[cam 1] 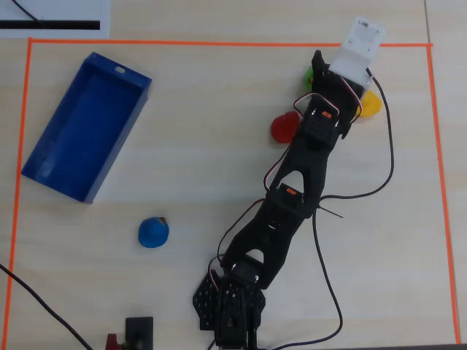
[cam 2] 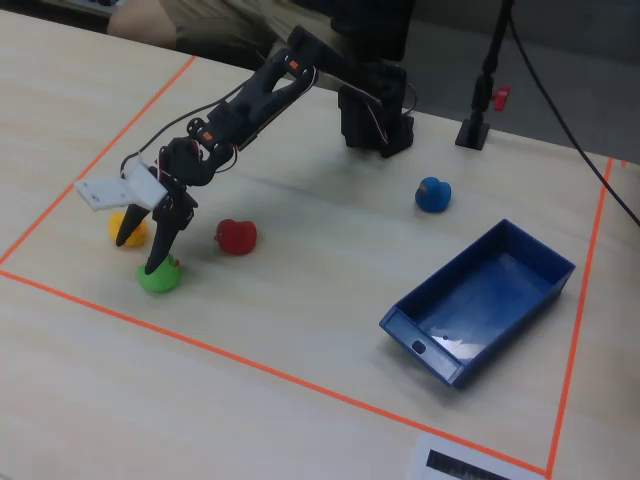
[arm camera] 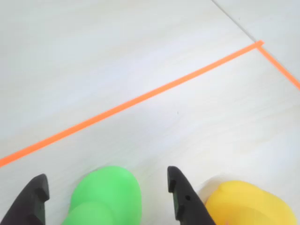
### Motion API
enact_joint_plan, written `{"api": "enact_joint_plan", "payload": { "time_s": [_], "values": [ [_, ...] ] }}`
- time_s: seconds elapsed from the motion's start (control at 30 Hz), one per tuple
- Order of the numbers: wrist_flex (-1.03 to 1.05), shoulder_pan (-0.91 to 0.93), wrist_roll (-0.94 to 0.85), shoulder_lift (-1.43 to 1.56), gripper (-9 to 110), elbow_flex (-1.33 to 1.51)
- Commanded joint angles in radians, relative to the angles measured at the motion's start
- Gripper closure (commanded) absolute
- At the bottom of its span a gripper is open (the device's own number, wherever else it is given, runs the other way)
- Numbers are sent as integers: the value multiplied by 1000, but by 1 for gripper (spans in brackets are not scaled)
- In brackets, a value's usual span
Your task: Grasp green duck and put it into box.
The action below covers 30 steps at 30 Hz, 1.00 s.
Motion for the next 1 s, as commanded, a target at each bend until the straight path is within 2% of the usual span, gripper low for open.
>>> {"api": "enact_joint_plan", "payload": {
  "time_s": [0.0,0.9,0.97],
  "values": [
    [-12,0,8,11,67,-48],
    [43,-43,75,-155,68,-86],
    [48,-37,64,-164,73,-89]
  ]
}}
